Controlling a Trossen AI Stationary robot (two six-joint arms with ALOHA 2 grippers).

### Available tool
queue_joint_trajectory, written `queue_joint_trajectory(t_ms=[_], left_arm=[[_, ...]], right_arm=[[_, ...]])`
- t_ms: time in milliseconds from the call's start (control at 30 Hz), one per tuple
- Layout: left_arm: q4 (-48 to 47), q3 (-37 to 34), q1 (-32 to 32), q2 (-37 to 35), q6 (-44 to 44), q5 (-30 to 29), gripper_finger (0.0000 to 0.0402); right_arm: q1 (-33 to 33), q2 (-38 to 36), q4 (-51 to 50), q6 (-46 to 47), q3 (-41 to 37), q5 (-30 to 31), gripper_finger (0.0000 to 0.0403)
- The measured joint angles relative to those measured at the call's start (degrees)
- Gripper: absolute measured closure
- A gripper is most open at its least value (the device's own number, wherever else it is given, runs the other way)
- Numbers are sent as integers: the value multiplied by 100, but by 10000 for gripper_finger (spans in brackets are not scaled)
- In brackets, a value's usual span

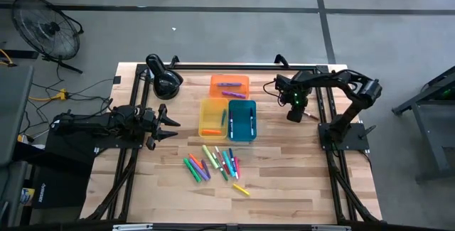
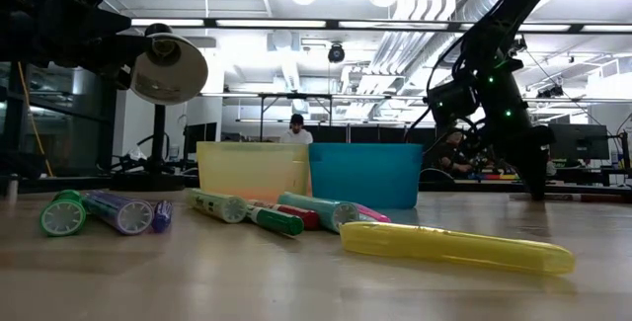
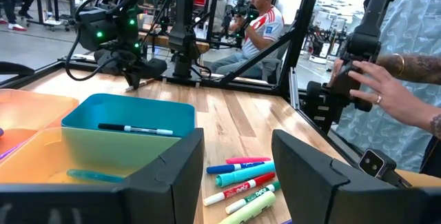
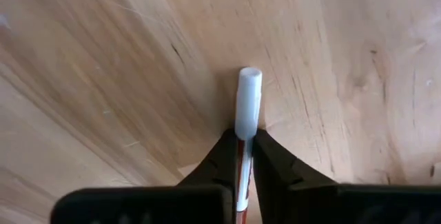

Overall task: Pick & Place Markers
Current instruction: Put the brown marker pen into the blue bin

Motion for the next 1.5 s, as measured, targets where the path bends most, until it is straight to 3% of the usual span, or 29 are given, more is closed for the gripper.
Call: queue_joint_trajectory(t_ms=[467,833,1200,1500], left_arm=[[0,0,0,1,0,-1,232],[0,0,0,1,0,-1,232],[0,0,0,0,-1,1,232],[0,0,0,0,-1,0,232]], right_arm=[[551,-6,-460,-55,103,494,389],[1109,-538,-560,40,500,553,390],[2202,-870,-600,19,1428,690,401],[3060,-870,-444,-706,2258,963,398]])
